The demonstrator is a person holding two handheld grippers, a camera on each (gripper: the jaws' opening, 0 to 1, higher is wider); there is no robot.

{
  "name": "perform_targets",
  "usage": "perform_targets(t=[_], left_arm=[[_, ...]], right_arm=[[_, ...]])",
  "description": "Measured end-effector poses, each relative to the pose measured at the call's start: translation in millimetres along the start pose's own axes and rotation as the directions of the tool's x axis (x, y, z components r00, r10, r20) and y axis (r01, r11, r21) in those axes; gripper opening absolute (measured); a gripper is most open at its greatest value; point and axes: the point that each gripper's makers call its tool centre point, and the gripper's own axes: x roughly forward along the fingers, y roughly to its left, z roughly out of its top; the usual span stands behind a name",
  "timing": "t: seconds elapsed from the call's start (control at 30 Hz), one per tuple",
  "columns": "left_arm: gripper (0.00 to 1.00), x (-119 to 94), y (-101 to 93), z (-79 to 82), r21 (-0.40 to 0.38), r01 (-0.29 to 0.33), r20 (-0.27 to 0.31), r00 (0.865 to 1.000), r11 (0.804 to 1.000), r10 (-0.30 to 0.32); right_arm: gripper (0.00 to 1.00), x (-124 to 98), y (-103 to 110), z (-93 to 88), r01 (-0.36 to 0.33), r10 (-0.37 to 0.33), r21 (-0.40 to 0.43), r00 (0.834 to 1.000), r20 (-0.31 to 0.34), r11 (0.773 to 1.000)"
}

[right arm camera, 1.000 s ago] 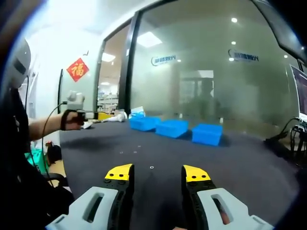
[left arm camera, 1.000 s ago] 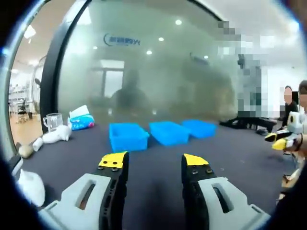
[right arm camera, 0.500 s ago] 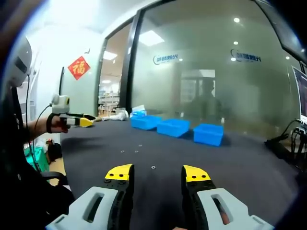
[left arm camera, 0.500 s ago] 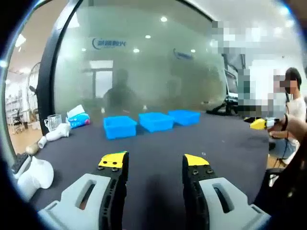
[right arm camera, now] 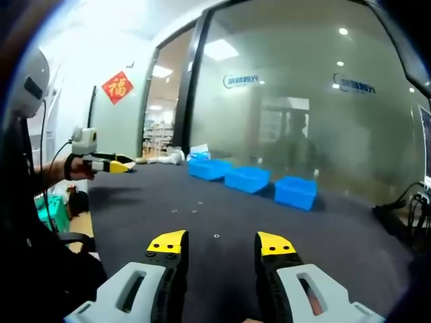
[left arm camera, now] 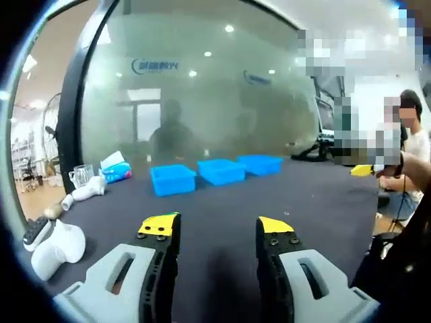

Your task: Sort the screws, nuts, and washers into the corresponding bins

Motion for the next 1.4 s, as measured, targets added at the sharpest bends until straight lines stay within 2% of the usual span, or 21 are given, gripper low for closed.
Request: perform_targets(t=[0.1, 0.27, 0.4, 0.53, 0.6, 0.77, 0.87, 1.0, 1.17, 1.4], left_arm=[[0.43, -0.8, -6.1, -0.2, -0.021, 0.028, -0.007, 1.0, 0.999, -0.028], [0.43, -3.6, -16.0, 0.1, -0.006, 0.067, -0.02, 0.998, 0.998, -0.067], [0.43, -4.9, -18.6, -1.3, -0.003, 0.078, -0.033, 0.996, 0.997, -0.078], [0.43, -6.7, -20.3, -3.6, -0.008, 0.082, -0.043, 0.996, 0.997, -0.083], [0.43, -7.8, -21.1, -4.3, -0.003, 0.084, -0.045, 0.995, 0.996, -0.084], [0.42, -10.8, -20.7, -3.8, -0.004, 0.086, -0.048, 0.995, 0.996, -0.087], [0.42, -13.4, -19.1, -4.9, -0.003, 0.089, -0.06, 0.994, 0.996, -0.089], [0.42, -16.2, -17.4, -4.8, -0.008, 0.098, -0.064, 0.993, 0.995, -0.099], [0.42, -17.1, -16.3, -5.5, -0.011, 0.11, -0.073, 0.991, 0.994, -0.11], [0.42, -19.0, -28.6, -13.1, 0.015, 0.182, -0.114, 0.977, 0.983, -0.179]], right_arm=[[0.36, 1.2, 1.5, -0.5, -0.021, 0.02, -0.047, 0.999, -0.039, 0.999], [0.36, 4.1, 4.2, 0.4, -0.072, 0.065, -0.09, 0.994, -0.088, 0.993], [0.36, 9.0, 6.0, -0.1, -0.13, 0.114, -0.121, 0.985, -0.133, 0.984], [0.36, 16.0, 6.0, -2.9, -0.203, 0.179, -0.13, 0.967, -0.181, 0.97], [0.36, 19.0, 7.4, -6.1, -0.251, 0.218, -0.135, 0.951, -0.217, 0.959], [0.34, 29.6, 3.2, -7.1, -0.314, 0.269, -0.142, 0.925, -0.269, 0.939], [0.34, 35.1, 3.4, -9.0, -0.36, 0.301, -0.154, 0.903, -0.308, 0.92], [0.34, 39.7, 9.2, -14.0, -0.446, 0.357, -0.181, 0.855, -0.377, 0.877], [0.33, 49.4, 10.9, -15.2, -0.483, 0.369, -0.199, 0.827, -0.424, 0.853], [0.33, 58.2, 12.5, -19.3, -0.54, 0.387, -0.212, 0.779, -0.494, 0.815]])
